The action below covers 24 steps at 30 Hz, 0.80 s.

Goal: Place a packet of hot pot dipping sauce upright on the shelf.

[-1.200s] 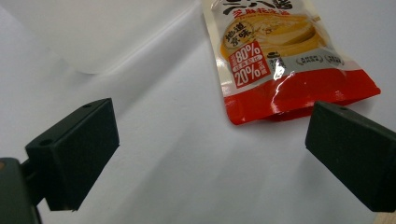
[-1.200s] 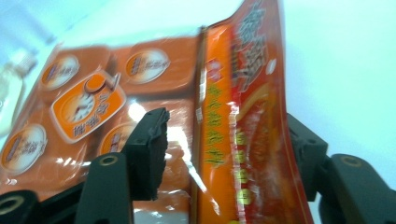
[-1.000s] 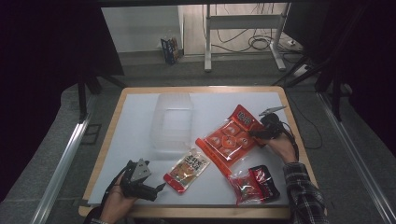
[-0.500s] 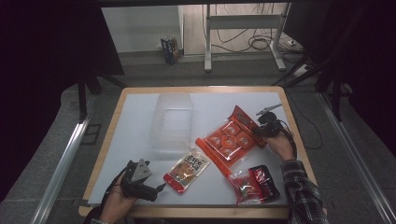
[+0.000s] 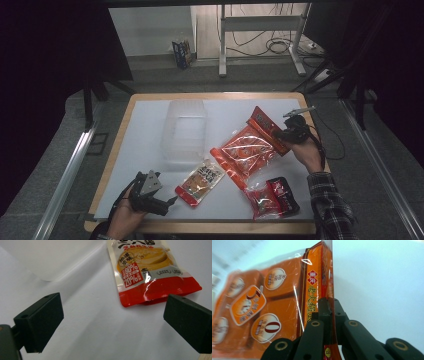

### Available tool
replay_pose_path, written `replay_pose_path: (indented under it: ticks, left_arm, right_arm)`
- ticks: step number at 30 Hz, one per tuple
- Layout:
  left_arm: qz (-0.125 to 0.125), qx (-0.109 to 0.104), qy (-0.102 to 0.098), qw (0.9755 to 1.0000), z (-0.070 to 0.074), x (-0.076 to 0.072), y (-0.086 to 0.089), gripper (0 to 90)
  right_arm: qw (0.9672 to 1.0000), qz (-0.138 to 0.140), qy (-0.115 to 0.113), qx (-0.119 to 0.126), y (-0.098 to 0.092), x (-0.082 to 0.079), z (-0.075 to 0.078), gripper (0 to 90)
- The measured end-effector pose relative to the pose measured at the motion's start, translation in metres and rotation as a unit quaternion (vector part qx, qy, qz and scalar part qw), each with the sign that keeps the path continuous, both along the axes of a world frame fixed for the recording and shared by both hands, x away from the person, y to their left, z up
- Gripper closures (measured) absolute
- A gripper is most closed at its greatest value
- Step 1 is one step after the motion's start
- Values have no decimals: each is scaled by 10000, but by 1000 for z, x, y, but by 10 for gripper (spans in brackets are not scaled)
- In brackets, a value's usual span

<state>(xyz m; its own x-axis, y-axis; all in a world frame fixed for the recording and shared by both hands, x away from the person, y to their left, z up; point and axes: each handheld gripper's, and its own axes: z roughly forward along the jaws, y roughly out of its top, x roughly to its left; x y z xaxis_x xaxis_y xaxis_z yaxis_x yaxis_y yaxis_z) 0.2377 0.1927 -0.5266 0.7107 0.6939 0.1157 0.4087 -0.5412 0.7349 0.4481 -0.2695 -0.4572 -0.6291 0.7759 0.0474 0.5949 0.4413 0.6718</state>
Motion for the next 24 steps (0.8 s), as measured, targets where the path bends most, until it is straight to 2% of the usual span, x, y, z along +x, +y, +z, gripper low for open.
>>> replay_pose_path:
  ticks: [6, 9, 11, 14, 16, 17, 20, 21, 24]
  left_arm:
    - [-8, 13, -11, 10000, 0, 0, 0, 27]
    - [-14, 17, -16, 10000, 0, 0, 0, 26]
    - [-15, 17, -19, 10000, 0, 0, 0, 27]
    - [-21, 24, -23, 10000, 1, -1, -1, 26]
    - [-26, 28, -26, 10000, 1, -1, -1, 27]
    - [-37, 31, -30, 10000, 1, -1, -1, 27]
    - [-40, 32, -32, 10000, 1, -1, -1, 26]
    - [-41, 33, -35, 10000, 1, -1, -1, 26]
    - [-41, 30, -37, 10000, 1, -1, -1, 26]
  right_arm:
    - [9995, 111, -180, 253, 3, -8, 25, 879]
    - [9987, 112, -174, 464, 6, -12, 39, 877]
    - [9984, 123, -182, 517, 7, -13, 42, 877]
    - [9970, 229, -203, 717, 11, -17, 57, 875]
    - [9953, 328, -214, 880, 13, -20, 65, 874]
    - [9930, 448, -221, 1067, 16, -23, 73, 873]
    - [9911, 518, -197, 1211, 19, -24, 78, 873]
    - [9881, 595, -165, 1410, 22, -26, 84, 874]
    - [9843, 696, -111, 1616, 26, -27, 90, 873]
